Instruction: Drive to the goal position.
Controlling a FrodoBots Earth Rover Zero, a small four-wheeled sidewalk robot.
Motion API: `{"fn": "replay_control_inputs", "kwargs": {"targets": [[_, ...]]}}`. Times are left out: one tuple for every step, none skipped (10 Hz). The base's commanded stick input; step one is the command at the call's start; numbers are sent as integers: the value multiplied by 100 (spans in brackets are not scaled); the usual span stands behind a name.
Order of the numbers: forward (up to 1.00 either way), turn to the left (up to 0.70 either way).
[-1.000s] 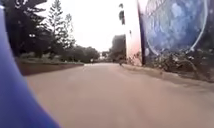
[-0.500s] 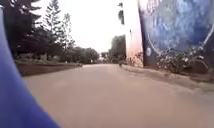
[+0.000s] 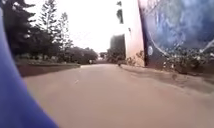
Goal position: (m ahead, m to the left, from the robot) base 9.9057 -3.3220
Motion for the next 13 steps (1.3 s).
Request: {"fn": "replay_control_inputs", "kwargs": {"targets": [[100,0],[100,0],[100,0],[100,0],[100,0],[100,0],[100,0],[100,0],[100,0],[100,-8],[100,-20],[100,0],[100,0]]}}
